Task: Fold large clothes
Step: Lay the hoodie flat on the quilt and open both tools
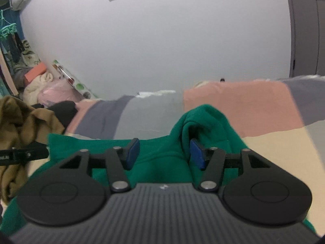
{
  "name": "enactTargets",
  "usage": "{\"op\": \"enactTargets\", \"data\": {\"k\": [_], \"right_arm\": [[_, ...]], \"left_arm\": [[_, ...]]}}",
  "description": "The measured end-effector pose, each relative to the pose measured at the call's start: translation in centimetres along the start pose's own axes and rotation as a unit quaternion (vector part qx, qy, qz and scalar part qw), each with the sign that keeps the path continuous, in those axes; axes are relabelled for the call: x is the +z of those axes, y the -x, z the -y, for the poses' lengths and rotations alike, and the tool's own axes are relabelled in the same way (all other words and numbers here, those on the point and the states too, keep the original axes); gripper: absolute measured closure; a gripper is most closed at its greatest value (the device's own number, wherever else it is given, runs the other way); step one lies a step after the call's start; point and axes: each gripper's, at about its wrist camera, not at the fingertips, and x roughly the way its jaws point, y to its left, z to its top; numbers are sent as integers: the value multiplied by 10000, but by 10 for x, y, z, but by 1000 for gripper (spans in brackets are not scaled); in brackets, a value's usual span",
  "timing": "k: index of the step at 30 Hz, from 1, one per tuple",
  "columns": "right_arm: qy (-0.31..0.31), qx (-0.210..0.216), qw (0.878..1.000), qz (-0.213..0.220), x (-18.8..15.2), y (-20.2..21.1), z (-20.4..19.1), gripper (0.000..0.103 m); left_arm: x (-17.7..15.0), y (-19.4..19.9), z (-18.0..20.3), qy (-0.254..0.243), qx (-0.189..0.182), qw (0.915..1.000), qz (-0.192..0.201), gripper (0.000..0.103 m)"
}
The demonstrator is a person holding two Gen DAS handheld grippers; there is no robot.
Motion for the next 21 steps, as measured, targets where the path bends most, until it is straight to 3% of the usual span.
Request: {"op": "enactTargets", "data": {"k": [5,11,21], "right_arm": [[15,70,9998,209,-17,79,-15,46],[249,168,9994,168,-68,171,-41,46],[542,334,9945,-834,-163,262,-77,46]], "left_arm": [[-33,83,5,132,-65,9999,72,46],[-99,170,19,287,-366,9988,-158,46],[-213,241,44,72,-1001,9912,-865,46]]}}
